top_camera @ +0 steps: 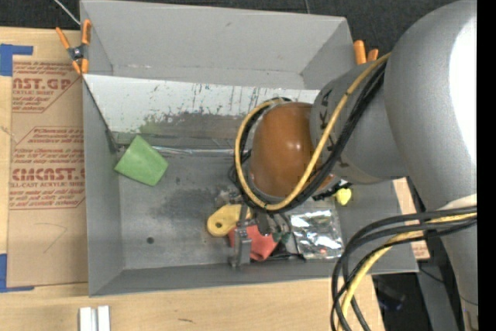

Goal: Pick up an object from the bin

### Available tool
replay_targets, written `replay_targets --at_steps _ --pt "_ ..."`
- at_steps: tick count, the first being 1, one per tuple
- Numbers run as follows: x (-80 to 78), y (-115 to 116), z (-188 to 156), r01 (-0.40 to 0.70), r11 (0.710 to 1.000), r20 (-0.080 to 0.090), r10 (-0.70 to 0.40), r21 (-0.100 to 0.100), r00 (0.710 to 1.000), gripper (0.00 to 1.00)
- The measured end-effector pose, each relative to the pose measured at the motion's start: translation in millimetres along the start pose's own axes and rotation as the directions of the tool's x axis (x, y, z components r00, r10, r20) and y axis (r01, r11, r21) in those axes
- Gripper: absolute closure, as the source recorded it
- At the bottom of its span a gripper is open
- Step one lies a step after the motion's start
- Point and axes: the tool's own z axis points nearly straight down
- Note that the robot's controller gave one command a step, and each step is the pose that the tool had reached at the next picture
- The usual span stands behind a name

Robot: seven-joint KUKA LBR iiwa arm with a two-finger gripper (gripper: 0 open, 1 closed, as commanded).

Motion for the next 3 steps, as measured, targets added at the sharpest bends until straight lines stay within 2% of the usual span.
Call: replay_targets --at_steps 1,2,3 --pt "-15.1 -35 1 0.062 0.998 0.013 -0.062 0.0 0.998 1.0" --pt "-15.0 -35 1 0.062 0.998 0.013 -0.062 0.0 0.998 1.0" --pt "-10.2 -38 -153 0.071 0.997 0.014 -0.071 0.0 0.997 1.0"
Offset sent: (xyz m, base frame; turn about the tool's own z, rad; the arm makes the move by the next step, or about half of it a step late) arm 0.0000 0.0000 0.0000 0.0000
